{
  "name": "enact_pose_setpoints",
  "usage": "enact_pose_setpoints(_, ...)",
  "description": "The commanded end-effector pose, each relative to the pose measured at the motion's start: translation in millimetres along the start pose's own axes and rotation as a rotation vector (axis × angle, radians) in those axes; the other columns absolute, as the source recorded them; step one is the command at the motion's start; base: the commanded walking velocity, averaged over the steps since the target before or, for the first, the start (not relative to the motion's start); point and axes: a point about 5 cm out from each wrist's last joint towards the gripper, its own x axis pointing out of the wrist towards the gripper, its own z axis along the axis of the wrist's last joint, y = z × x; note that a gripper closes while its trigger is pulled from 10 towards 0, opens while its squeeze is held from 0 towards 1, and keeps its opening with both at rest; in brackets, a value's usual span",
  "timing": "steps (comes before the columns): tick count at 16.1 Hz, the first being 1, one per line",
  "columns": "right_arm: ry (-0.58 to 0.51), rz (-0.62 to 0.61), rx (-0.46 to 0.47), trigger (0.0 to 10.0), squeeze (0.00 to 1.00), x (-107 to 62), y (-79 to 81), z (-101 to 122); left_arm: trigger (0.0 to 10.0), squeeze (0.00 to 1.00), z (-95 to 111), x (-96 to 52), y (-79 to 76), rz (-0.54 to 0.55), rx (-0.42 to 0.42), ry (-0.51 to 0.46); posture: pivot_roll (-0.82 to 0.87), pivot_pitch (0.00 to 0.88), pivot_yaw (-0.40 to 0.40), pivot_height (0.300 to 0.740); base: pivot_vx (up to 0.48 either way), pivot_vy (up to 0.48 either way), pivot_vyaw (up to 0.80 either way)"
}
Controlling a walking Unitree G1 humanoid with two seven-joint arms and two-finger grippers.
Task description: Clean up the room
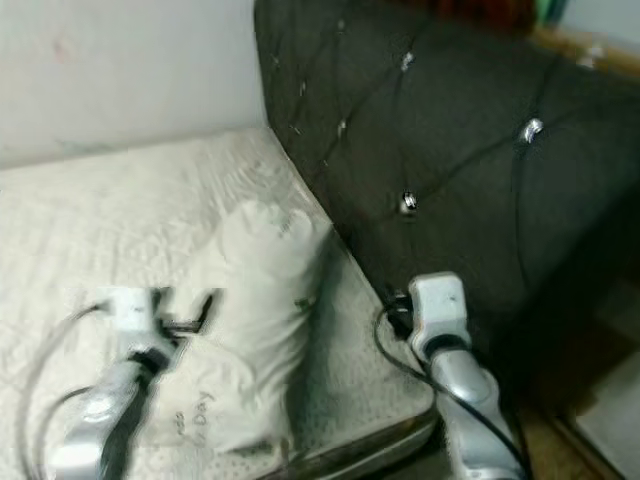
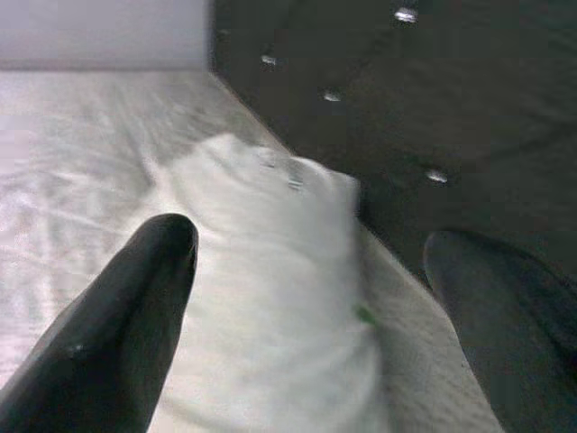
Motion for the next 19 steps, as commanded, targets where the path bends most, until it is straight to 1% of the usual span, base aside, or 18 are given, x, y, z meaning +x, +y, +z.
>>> enact_pose_setpoints(1,-0.032,0.022,0.0,10.0,0.0,1.9,5.7,7.1,10.0,0.0,7.2,-1.9,10.1,0.024,0.023,-0.025,-0.18,0.0,0.026,0.74,0.0,0.0,0.0)
enact_pose_setpoints(2,-0.035,0.032,-0.003,10.0,0.0,1.5,6.6,7.5,10.0,0.0,8.0,-2.2,9.8,0.02,0.026,-0.03,-0.18,0.0,0.026,0.74,0.0,0.0,0.0)
enact_pose_setpoints(5,-0.049,0.058,-0.032,10.0,0.0,0.7,9.7,9.5,10.0,0.0,8.6,-2.0,8.3,0.006,0.021,-0.037,-0.18,0.0,0.024,0.74,0.0,0.0,0.8)
enact_pose_setpoints(10,-0.051,0.058,-0.027,10.0,0.0,0.3,10.1,9.3,10.0,0.0,8.4,-2.3,8.1,0.003,0.02,-0.036,-0.18,0.0,0.023,0.74,0.0,0.0,0.8)
enact_pose_setpoints(12,-0.051,0.057,-0.012,10.0,0.0,0.4,10.7,9.6,10.0,0.0,8.2,-2.5,7.9,0.003,0.02,-0.035,-0.18,0.0,0.024,0.74,0.0,0.0,0.0)
enact_pose_setpoints(16,-0.048,0.062,-0.025,10.0,0.0,0.3,11.0,9.1,10.0,0.0,8.0,-2.8,8.0,0.004,0.02,-0.033,-0.18,0.0,0.022,0.74,0.0,0.0,0.0)
enact_pose_setpoints(18,-0.048,0.071,-0.052,10.0,0.0,0.4,12.4,8.8,10.0,0.0,7.8,-2.9,8.0,0.006,0.02,-0.032,-0.18,0.0,0.023,0.74,0.0,0.0,0.8)
enact_pose_setpoints(19,-0.049,0.07,-0.049,10.0,0.0,0.3,12.7,9.0,10.0,0.0,7.4,-2.8,8.0,0.006,0.02,-0.03,-0.18,0.0,0.022,0.74,0.0,0.0,0.8)
